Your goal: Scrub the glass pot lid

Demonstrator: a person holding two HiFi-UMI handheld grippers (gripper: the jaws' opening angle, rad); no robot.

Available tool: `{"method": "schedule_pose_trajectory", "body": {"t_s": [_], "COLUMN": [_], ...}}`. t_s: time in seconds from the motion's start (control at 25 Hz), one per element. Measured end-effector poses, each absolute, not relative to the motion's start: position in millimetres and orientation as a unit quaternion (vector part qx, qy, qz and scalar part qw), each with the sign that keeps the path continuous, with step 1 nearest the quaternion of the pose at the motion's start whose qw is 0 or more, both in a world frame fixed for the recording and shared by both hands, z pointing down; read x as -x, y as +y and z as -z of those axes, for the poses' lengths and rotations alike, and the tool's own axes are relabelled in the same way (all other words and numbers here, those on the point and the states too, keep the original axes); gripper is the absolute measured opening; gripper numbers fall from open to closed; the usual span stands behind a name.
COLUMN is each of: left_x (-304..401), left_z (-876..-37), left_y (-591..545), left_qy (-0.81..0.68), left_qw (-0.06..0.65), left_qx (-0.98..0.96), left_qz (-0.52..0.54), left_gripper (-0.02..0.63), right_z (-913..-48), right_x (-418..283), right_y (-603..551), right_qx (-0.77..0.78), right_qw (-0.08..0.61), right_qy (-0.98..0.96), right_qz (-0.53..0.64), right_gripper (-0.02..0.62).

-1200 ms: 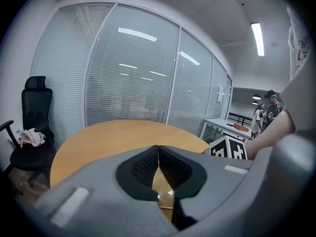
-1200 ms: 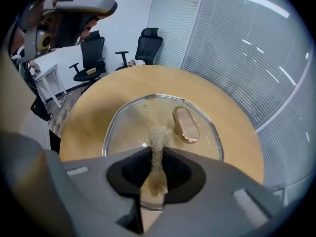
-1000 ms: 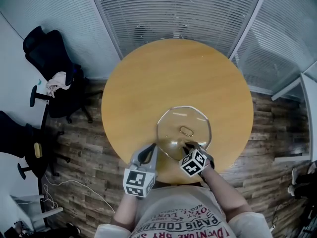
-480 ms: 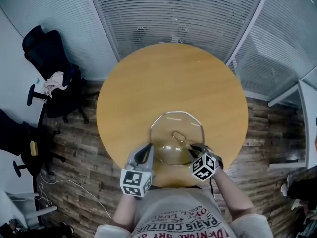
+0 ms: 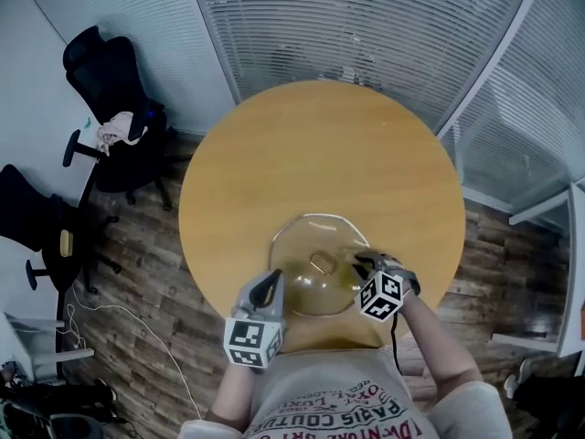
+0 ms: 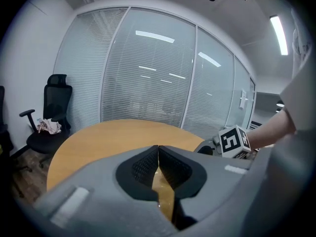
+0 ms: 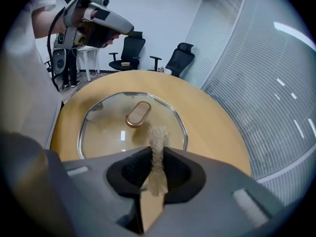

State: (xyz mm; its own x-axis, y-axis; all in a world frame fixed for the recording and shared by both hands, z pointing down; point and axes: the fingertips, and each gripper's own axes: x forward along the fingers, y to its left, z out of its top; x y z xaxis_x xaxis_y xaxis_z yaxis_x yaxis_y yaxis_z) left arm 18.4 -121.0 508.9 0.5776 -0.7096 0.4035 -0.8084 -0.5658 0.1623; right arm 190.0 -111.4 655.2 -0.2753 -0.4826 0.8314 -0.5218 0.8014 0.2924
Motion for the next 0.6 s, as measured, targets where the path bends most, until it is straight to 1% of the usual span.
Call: {"method": "schedule_pose_trajectory", "body": {"t_s": [0.28,0.6], "left_x": [-14,1], "left_z": [-521,-534], "left_y": [-119,-116], "left_qy": [-0.498,-0.533], "left_qw": [0.180,0.190], "left_qx": [-0.833,-0.806], "left_qz": [-0.160,-0.173], "left_gripper": [0.008,0.008], "right_z": [-672,-686], "right_x": [-187,-162], "right_y": [-176,-212], "right_qx": [-0.242,-0.165], "right_qw": [0.508,0.500], "right_qy": [-0.823,-0.840], "right_qz": [0.083,0.127], "right_gripper": [0.064,0.064]}}
